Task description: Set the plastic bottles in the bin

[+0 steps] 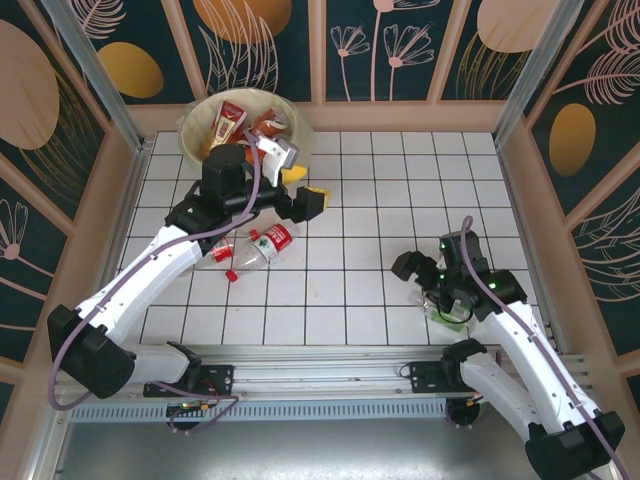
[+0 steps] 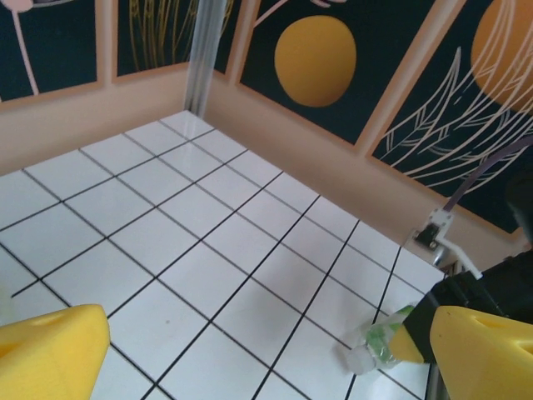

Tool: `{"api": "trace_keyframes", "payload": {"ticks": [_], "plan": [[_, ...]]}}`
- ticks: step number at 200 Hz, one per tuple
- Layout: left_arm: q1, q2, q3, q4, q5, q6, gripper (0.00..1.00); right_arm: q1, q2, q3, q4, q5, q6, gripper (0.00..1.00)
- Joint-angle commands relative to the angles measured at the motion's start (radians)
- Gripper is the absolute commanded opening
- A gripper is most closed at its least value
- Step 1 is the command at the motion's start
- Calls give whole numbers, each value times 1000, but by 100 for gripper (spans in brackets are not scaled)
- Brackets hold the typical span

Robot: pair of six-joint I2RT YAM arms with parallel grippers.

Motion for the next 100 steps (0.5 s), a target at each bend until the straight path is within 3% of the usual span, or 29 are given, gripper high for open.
{"api": "trace_keyframes", "payload": {"ticks": [1, 39, 100], "plan": [[-7, 3, -11, 96, 50, -15, 99, 0, 22, -11, -65, -169, 21, 99], [-8, 19, -25, 107, 79, -15, 99, 11, 82, -11, -105, -157, 17, 99], [-9, 10, -42, 114, 88, -5, 99, 13, 80, -39, -125, -73, 152, 99]]}}
